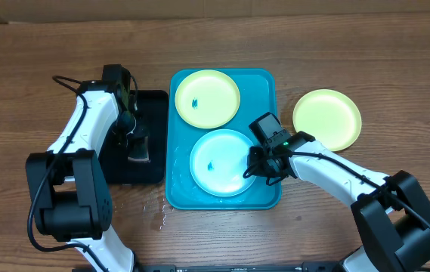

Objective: Clean dirty plates on tray and stack at the side
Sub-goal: 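Lower the left gripper into the black tray and grasp the sponge, then lift the sponge with the left gripper and carry it toward the teal tray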

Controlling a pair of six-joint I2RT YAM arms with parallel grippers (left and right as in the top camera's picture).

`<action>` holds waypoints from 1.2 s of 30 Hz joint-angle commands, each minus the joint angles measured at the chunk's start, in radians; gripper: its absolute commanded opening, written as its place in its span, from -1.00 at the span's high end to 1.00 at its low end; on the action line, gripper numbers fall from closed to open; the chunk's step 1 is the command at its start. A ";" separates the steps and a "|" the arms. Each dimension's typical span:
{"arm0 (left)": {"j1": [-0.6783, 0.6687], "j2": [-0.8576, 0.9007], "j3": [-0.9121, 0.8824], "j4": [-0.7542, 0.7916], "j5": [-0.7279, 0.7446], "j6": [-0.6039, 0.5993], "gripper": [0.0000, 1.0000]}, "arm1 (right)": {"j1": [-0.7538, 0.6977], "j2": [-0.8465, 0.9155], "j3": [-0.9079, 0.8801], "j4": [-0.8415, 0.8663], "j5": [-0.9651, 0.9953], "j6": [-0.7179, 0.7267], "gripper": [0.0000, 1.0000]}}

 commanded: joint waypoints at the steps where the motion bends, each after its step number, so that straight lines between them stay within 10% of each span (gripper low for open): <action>1: -0.007 0.008 -0.007 0.003 -0.021 0.014 0.65 | -0.003 -0.010 0.023 0.003 -0.001 0.003 0.85; 36: -0.008 0.008 -0.038 0.039 -0.009 0.026 0.63 | -0.003 -0.010 0.023 0.003 -0.001 0.003 0.85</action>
